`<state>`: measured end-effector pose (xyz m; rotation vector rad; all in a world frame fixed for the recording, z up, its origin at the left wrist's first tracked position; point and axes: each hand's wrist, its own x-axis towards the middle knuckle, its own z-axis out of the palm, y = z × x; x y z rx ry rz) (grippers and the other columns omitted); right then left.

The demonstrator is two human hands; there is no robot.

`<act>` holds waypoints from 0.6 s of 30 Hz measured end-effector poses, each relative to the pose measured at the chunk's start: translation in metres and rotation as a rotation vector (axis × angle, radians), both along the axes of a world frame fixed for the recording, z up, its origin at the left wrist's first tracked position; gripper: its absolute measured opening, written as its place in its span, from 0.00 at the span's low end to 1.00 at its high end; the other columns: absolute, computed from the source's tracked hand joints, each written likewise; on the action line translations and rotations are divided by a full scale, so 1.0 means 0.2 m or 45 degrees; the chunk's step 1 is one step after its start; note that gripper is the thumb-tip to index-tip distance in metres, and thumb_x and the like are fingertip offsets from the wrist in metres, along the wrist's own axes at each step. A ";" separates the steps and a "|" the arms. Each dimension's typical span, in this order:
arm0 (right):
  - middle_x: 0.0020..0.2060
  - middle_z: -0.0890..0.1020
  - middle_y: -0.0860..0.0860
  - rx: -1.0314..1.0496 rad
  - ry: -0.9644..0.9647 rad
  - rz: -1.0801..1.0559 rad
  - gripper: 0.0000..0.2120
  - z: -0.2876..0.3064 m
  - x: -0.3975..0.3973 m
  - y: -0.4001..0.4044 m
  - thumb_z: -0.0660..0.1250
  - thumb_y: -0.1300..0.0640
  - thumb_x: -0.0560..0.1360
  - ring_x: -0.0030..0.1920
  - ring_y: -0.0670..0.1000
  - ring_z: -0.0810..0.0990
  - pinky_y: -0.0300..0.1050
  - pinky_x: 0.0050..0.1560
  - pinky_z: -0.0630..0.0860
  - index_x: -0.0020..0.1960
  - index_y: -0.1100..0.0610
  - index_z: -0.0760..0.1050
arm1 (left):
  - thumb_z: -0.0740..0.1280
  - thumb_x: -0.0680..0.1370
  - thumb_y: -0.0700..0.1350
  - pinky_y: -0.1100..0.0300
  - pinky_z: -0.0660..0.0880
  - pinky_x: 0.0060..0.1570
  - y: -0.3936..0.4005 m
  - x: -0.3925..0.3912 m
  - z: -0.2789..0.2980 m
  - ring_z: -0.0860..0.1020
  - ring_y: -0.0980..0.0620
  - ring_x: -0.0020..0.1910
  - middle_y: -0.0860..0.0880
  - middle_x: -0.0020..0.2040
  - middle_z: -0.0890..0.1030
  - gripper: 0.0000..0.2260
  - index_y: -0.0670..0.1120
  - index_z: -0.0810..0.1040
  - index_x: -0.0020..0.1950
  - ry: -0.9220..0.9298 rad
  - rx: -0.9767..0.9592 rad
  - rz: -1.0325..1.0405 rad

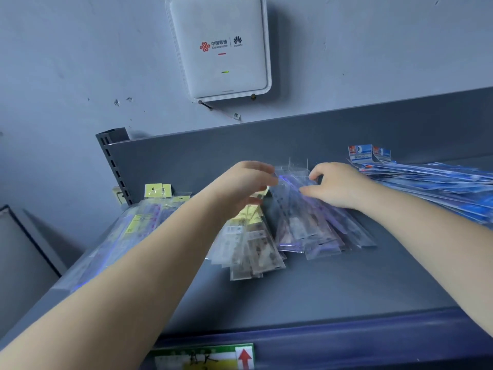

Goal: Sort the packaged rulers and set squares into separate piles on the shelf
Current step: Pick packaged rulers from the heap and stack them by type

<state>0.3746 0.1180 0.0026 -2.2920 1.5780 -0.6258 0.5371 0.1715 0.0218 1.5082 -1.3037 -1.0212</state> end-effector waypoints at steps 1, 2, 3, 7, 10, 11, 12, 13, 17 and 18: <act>0.50 0.80 0.54 -0.035 -0.021 0.008 0.19 0.01 0.02 0.00 0.66 0.49 0.74 0.52 0.56 0.77 0.44 0.49 0.71 0.59 0.61 0.75 | 0.63 0.77 0.35 0.55 0.72 0.50 0.02 0.04 0.01 0.74 0.49 0.50 0.46 0.49 0.76 0.07 0.45 0.75 0.52 -0.045 -0.049 0.018; 0.52 0.78 0.51 -0.056 -0.039 0.021 0.17 0.02 0.04 0.01 0.66 0.49 0.74 0.55 0.54 0.75 0.42 0.49 0.69 0.58 0.58 0.75 | 0.62 0.78 0.36 0.55 0.73 0.50 0.05 0.08 0.02 0.75 0.49 0.50 0.46 0.49 0.77 0.07 0.45 0.76 0.51 -0.093 -0.097 0.042; 0.50 0.76 0.49 -0.064 -0.045 0.042 0.15 0.03 0.06 0.02 0.66 0.49 0.74 0.54 0.53 0.74 0.41 0.47 0.66 0.58 0.56 0.75 | 0.63 0.78 0.36 0.55 0.74 0.51 0.08 0.13 0.04 0.76 0.49 0.51 0.46 0.50 0.78 0.07 0.46 0.76 0.51 -0.157 -0.142 0.077; 0.43 0.73 0.46 -0.093 -0.106 0.133 0.09 0.07 0.18 0.05 0.67 0.51 0.74 0.48 0.50 0.72 0.41 0.46 0.65 0.52 0.53 0.77 | 0.63 0.78 0.39 0.57 0.73 0.50 0.21 0.35 0.05 0.78 0.52 0.47 0.48 0.49 0.80 0.07 0.50 0.77 0.47 -0.328 -0.189 0.210; 0.35 0.74 0.45 -0.031 -0.198 0.221 0.05 0.09 0.31 0.11 0.68 0.53 0.73 0.40 0.49 0.75 0.42 0.41 0.70 0.47 0.53 0.77 | 0.64 0.77 0.38 0.63 0.70 0.40 0.31 0.51 0.04 0.76 0.55 0.41 0.51 0.43 0.79 0.06 0.47 0.78 0.50 -0.398 -0.188 0.312; 0.32 0.74 0.45 0.011 -0.234 0.266 0.05 0.10 0.36 0.14 0.69 0.54 0.72 0.34 0.48 0.74 0.41 0.36 0.70 0.47 0.54 0.78 | 0.64 0.77 0.38 0.64 0.69 0.39 0.35 0.56 0.03 0.76 0.55 0.41 0.51 0.42 0.78 0.06 0.47 0.78 0.51 -0.428 -0.180 0.346; 0.30 0.74 0.47 0.061 -0.264 0.311 0.06 0.10 0.41 0.17 0.69 0.55 0.73 0.30 0.48 0.72 0.40 0.32 0.68 0.47 0.56 0.78 | 0.65 0.77 0.38 0.65 0.69 0.37 0.38 0.61 0.03 0.75 0.55 0.41 0.51 0.43 0.78 0.06 0.47 0.78 0.51 -0.461 -0.161 0.377; 0.30 0.74 0.49 0.116 -0.285 0.350 0.06 0.10 0.47 0.21 0.68 0.55 0.73 0.28 0.48 0.71 0.39 0.30 0.68 0.48 0.57 0.78 | 0.65 0.77 0.38 0.65 0.68 0.36 0.41 0.66 0.02 0.75 0.55 0.41 0.50 0.45 0.79 0.06 0.47 0.78 0.51 -0.493 -0.133 0.406; 0.39 0.78 0.53 0.406 -0.413 0.478 0.08 0.08 0.69 0.31 0.68 0.57 0.74 0.35 0.49 0.78 0.42 0.36 0.76 0.51 0.59 0.77 | 0.67 0.76 0.41 0.64 0.69 0.39 0.49 0.82 -0.03 0.75 0.51 0.47 0.48 0.54 0.78 0.12 0.44 0.77 0.59 -0.642 0.012 0.462; 0.43 0.79 0.54 0.462 -0.417 0.501 0.09 0.07 0.74 0.33 0.68 0.57 0.74 0.39 0.50 0.80 0.44 0.42 0.79 0.52 0.59 0.77 | 0.68 0.76 0.41 0.63 0.69 0.42 0.51 0.85 -0.04 0.75 0.51 0.48 0.47 0.56 0.77 0.14 0.44 0.76 0.61 -0.662 0.051 0.458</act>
